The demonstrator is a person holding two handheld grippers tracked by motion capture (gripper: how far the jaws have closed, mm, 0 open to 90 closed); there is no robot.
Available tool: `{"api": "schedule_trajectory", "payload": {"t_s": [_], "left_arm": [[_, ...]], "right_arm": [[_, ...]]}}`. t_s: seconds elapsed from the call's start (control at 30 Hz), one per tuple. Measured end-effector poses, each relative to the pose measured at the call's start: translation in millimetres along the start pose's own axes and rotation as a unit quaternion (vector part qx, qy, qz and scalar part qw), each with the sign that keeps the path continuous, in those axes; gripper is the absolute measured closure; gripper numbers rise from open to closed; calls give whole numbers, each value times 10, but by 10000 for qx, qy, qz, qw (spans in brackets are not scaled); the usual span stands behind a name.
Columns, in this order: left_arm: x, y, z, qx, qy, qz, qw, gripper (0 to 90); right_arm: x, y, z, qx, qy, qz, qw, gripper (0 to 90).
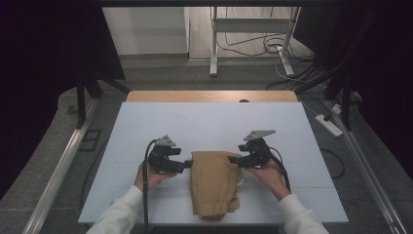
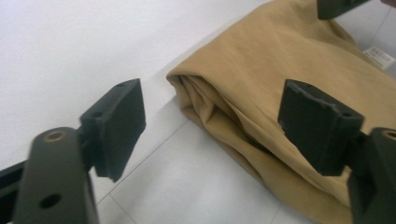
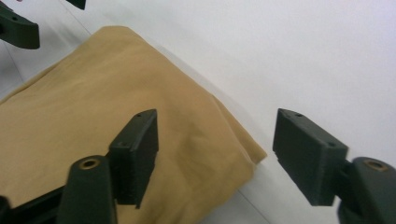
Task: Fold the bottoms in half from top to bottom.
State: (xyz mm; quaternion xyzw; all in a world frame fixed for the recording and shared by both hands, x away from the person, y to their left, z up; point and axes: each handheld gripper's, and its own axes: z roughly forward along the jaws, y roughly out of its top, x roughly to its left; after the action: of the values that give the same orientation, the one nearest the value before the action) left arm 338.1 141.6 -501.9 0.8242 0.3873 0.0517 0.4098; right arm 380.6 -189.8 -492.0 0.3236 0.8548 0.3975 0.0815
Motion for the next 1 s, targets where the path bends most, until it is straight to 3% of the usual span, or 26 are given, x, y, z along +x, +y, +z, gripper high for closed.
{"api": "schedule_trajectory", "payload": {"t_s": [0.1, 0.27, 0.47, 0.83, 1.0], "left_arm": [[6, 43, 47, -13, -2, -108, 9999, 196], [33, 131, 202, 91, -111, -266, 9995, 179], [50, 177, 390, 357, -49, -253, 9990, 166], [126, 111, 549, 716, -113, -288, 9970, 158], [116, 107, 561, 722, -118, -286, 9969, 174]], "right_arm": [[-35, -22, 21, 135, 108, 127, 9998, 270], [-9, -16, 88, 158, 180, 109, 9997, 270], [-15, -36, 209, 314, 220, 159, 9991, 262], [-42, -82, 326, 610, 326, 288, 9972, 238], [-27, -81, 331, 620, 312, 277, 9972, 243]]}}
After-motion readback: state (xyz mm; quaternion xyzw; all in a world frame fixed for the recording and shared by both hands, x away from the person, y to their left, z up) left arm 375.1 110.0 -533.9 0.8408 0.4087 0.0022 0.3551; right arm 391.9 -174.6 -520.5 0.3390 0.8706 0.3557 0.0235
